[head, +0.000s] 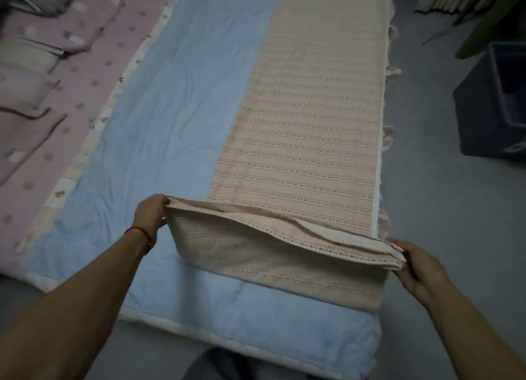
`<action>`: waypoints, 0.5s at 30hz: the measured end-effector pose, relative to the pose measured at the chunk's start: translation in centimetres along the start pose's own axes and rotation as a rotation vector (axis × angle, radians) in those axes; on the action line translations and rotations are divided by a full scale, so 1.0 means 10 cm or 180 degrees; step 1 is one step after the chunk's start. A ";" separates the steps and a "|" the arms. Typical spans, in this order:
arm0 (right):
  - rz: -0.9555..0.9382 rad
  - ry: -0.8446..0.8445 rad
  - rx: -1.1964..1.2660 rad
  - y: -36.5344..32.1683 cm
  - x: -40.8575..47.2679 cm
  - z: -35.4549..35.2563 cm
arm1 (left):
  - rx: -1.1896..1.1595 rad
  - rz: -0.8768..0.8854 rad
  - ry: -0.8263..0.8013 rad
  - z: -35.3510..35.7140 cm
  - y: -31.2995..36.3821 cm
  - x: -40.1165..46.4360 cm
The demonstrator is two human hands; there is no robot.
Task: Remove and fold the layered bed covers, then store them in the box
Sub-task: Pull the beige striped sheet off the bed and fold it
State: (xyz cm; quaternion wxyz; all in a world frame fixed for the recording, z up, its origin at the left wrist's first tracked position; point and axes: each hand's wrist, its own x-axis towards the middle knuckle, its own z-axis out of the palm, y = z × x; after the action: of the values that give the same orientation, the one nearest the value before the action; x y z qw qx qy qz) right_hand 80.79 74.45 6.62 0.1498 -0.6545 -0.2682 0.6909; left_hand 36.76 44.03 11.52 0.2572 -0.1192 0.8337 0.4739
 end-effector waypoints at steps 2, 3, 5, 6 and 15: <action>0.0073 -0.0055 0.0034 -0.10 0.30 0.11 | 0.0141 -0.0065 0.0305 0.34 0.07 0.26; 0.0091 -0.0122 -0.0027 -0.13 0.52 0.18 | 0.0329 -0.0045 0.0315 0.55 0.06 0.47; 0.0052 -0.0206 -0.0262 -0.15 0.76 0.31 | 0.0599 -0.0044 0.0165 0.86 0.07 0.71; -0.0055 -0.0217 -0.0506 -0.11 0.91 0.39 | 0.0487 -0.0094 0.0039 1.01 0.03 0.81; -0.1991 0.0714 -0.2766 0.39 1.39 0.50 | 0.1185 0.0572 -0.0161 1.10 -0.76 1.48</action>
State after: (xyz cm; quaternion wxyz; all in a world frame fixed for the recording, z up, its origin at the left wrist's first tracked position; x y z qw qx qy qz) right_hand 75.11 78.13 -7.05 0.0916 -0.6148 -0.6931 0.3649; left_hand 31.17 50.07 -6.65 0.2523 0.0172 0.9074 0.3356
